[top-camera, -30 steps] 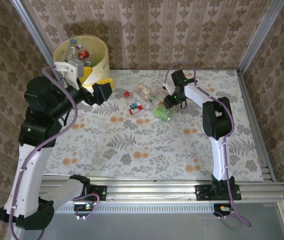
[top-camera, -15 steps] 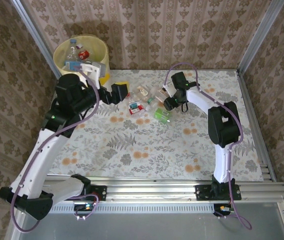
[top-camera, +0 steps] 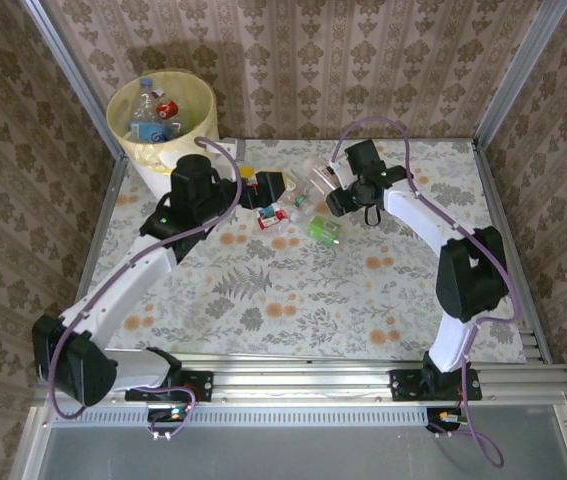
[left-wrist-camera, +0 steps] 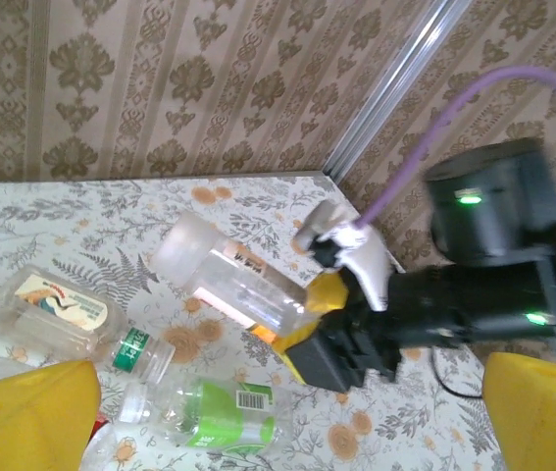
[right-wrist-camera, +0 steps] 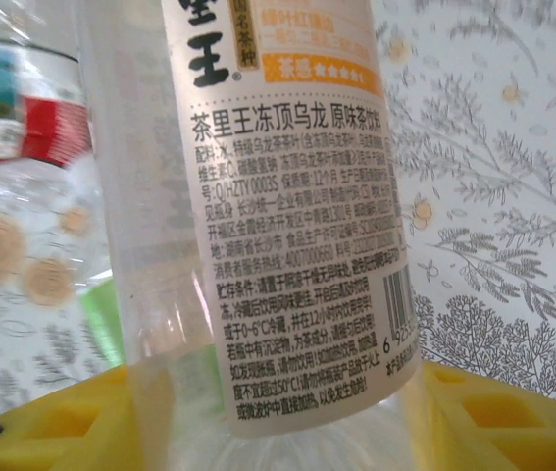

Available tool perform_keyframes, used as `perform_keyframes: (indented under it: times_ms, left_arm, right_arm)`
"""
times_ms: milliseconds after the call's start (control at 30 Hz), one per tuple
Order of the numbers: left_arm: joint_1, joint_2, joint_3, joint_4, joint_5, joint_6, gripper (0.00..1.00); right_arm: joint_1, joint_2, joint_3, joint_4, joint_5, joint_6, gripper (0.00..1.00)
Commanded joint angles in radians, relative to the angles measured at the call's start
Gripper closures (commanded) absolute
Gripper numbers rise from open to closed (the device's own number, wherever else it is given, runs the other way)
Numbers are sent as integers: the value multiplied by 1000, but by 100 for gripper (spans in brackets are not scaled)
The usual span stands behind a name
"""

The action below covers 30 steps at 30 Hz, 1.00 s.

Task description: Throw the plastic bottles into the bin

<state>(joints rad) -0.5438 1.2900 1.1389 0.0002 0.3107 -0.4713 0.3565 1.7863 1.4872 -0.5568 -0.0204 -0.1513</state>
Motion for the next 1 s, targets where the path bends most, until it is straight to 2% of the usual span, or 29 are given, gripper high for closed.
perform_keyframes:
  times_ms: [0, 233, 333, 633, 967]
  left_arm:
    - [-8, 37, -8, 154, 31, -103, 0]
    - [-8, 152, 19, 247, 101, -232, 1]
    - [-10, 202, 38, 278, 134, -278, 1]
    - [-15, 268, 32, 374, 147, -358, 6]
    - [-16, 262, 18, 368, 141, -354, 26]
  right_arm:
    - [43, -83, -16, 44, 20, 50, 71]
    - [97, -200, -53, 64, 1, 109, 71]
    - [112, -250, -80, 87, -55, 145, 71]
    - [169, -330, -142, 133, -146, 182, 70]
    - [206, -360, -167, 150, -182, 187, 69]
